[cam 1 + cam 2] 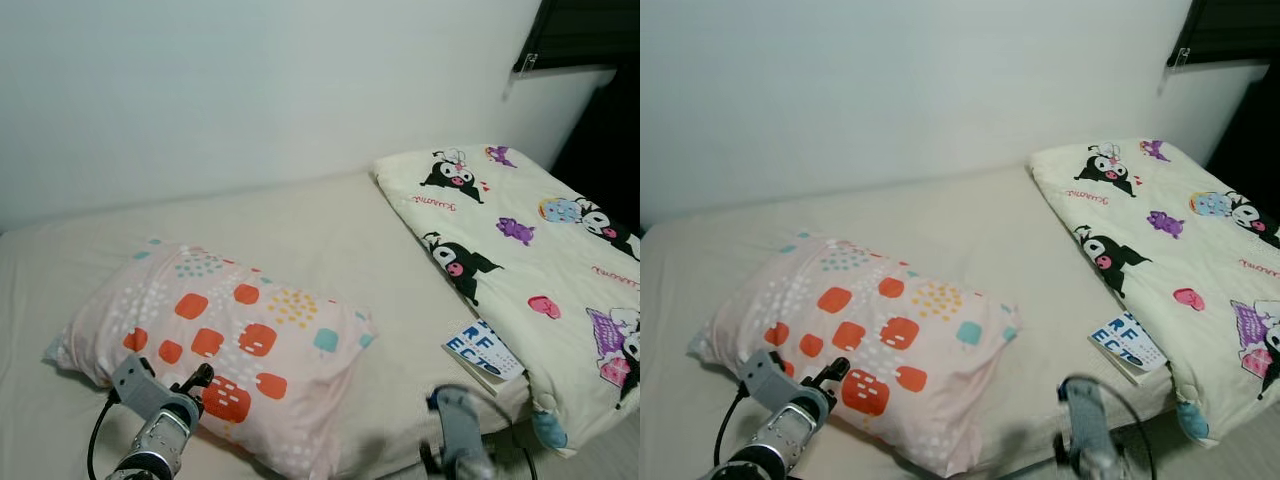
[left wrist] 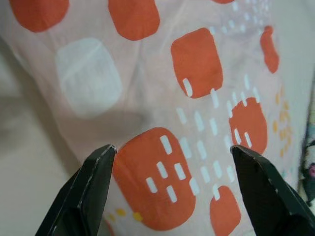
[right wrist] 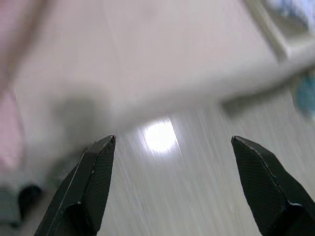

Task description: Clean up the room

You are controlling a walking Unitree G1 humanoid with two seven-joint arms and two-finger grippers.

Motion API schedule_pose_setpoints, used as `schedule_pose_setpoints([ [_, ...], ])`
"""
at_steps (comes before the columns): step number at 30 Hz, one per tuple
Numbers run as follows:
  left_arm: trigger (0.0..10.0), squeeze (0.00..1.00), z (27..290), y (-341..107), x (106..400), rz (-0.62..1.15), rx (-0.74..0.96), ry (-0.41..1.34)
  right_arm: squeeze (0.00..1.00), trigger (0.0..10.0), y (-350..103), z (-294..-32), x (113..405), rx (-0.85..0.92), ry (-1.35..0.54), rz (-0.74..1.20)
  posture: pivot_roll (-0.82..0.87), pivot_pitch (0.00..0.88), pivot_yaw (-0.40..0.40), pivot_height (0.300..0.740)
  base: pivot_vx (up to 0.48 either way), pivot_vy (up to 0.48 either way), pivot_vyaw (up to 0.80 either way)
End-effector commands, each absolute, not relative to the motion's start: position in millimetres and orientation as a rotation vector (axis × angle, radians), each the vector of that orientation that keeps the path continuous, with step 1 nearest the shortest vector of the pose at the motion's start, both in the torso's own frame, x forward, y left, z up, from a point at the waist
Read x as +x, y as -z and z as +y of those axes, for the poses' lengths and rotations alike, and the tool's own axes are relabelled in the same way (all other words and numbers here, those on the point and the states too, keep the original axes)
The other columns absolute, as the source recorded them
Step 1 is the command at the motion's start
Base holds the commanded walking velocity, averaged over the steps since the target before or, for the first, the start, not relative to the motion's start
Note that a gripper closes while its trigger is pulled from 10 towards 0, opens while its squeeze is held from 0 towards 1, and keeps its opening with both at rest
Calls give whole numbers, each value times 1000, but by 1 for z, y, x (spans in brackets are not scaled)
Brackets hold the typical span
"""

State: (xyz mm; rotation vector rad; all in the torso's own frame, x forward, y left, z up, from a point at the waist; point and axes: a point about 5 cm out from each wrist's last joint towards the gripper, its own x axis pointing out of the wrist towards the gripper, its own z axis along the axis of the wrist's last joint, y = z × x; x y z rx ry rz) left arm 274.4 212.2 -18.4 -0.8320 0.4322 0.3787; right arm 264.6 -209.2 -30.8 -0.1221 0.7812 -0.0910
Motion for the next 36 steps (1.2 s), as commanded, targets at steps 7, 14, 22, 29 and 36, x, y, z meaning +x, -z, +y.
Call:
schedule_pose_setpoints([
  [7, 10000, 0, 223, 15, 272, 324, -871, -393, 0, 10000, -2, -186, 303, -90, -13, 599, -190, 95, -49, 629, 0, 0, 0],
  [14, 10000, 0, 246, 4, 275, 283, -757, -461, 0, 10000, -37, -162, 330, 20, -159, 384, -207, 129, -42, 605, 0, 0, 0],
  [22, 10000, 0, 270, -11, 280, 231, -676, -536, 0, 10000, -53, -146, 335, 125, -262, 259, -199, 158, -16, 578, 0, 0, 0],
  [29, 10000, 0, 269, -31, 300, 129, -770, -503, 0, 10000, -54, -141, 333, 159, -283, 230, -197, 171, -5, 578, 0, 0, 0],
  [36, 10000, 0, 237, -35, 315, 90, -961, -336, 0, 10000, -57, -138, 332, 174, -309, 219, -202, 181, 8, 573, 0, 0, 0],
])
